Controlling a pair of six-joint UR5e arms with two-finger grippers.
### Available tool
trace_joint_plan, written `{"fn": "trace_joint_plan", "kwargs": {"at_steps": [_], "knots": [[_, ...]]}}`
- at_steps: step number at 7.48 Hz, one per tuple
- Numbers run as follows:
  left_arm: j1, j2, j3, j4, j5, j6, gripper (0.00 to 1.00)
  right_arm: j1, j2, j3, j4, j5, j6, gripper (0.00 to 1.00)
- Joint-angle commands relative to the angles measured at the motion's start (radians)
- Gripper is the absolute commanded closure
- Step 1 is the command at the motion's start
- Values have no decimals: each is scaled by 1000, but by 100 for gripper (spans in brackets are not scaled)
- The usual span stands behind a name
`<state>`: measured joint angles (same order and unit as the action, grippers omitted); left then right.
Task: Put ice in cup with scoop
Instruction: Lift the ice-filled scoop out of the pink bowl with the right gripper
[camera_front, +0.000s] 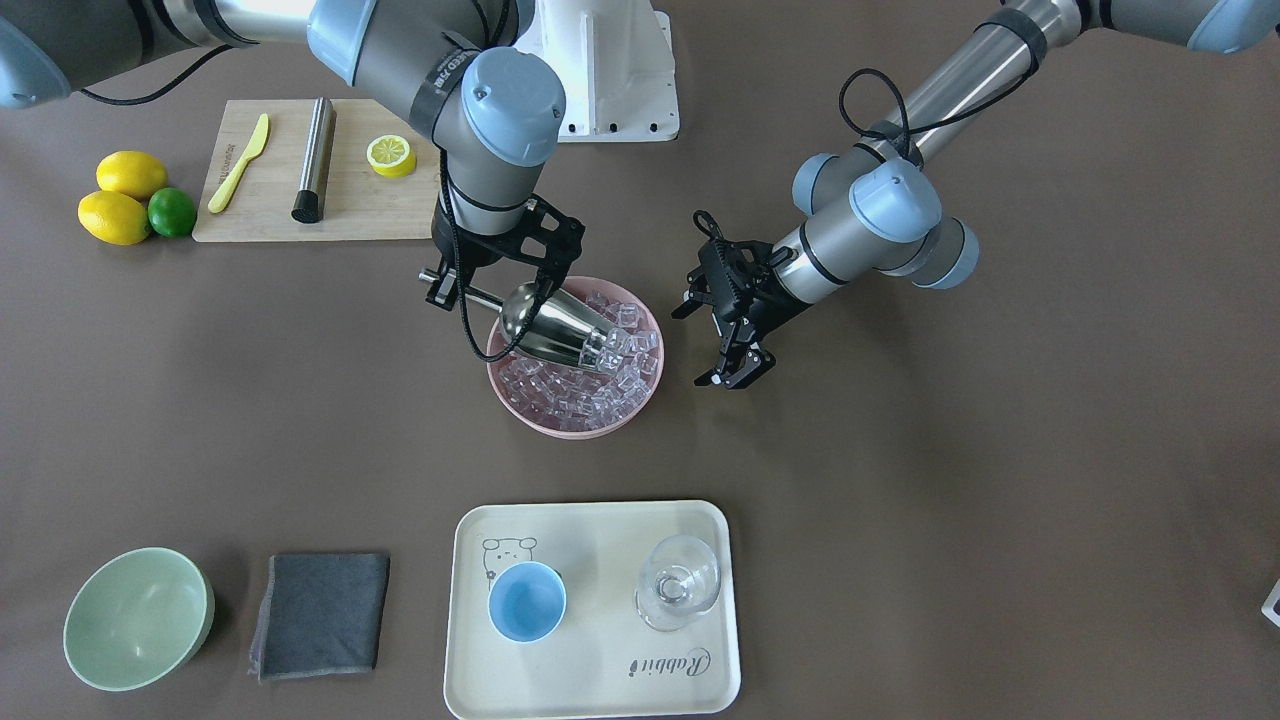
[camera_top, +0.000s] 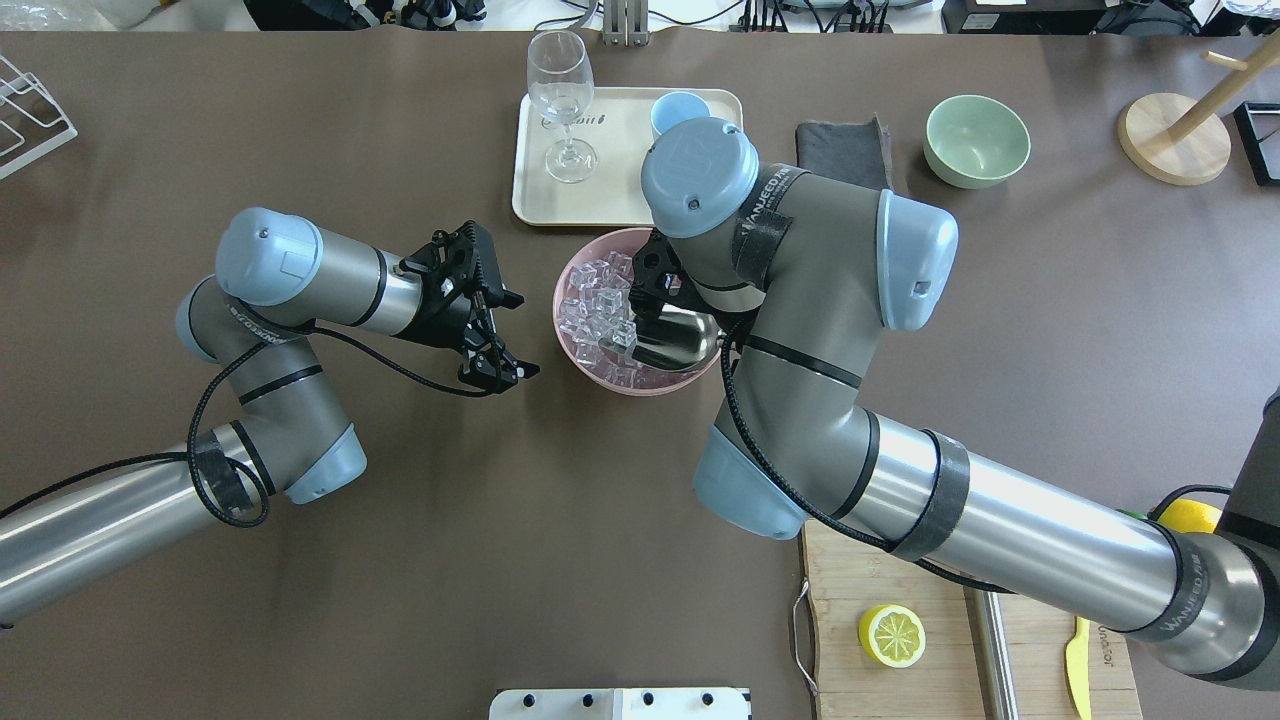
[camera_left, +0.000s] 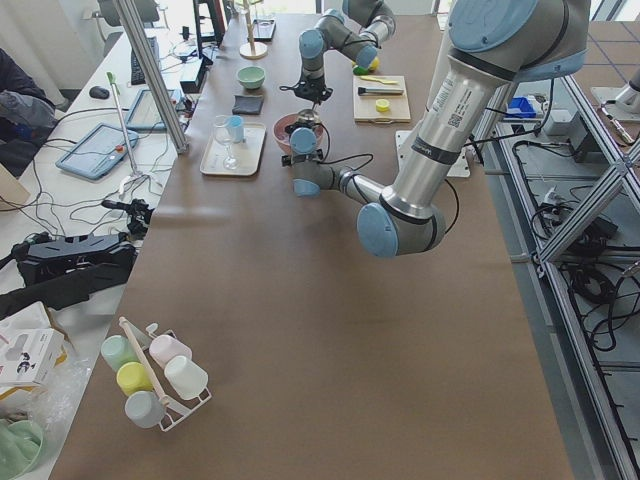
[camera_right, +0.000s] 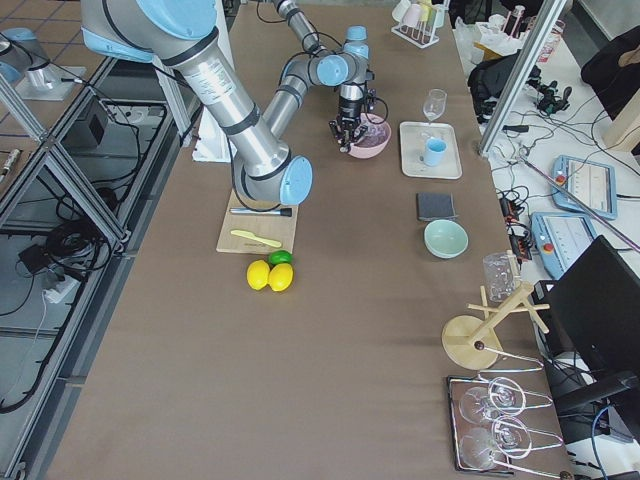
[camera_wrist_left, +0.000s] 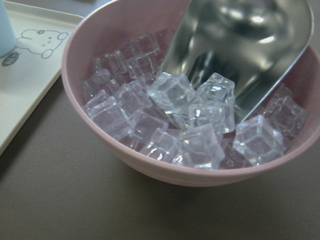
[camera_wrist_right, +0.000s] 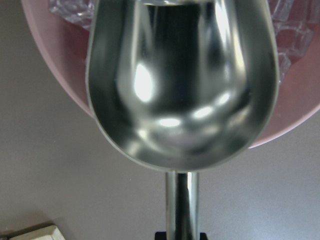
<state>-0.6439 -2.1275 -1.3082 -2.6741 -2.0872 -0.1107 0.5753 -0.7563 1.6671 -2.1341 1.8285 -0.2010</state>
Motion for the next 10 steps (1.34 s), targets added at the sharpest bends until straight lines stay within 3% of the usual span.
{"fn": "trace_joint_plan", "kwargs": {"at_steps": [1, 5, 10], "knots": [[26, -21, 3, 17, 51, -56, 2, 0, -35, 55, 2, 21, 3, 100], [56, -57, 17, 28, 96, -73, 2, 0, -43, 89, 5, 52, 28, 100], [73, -54, 17, 28, 102, -67, 2, 5, -109, 176, 92, 66, 109, 100]]}}
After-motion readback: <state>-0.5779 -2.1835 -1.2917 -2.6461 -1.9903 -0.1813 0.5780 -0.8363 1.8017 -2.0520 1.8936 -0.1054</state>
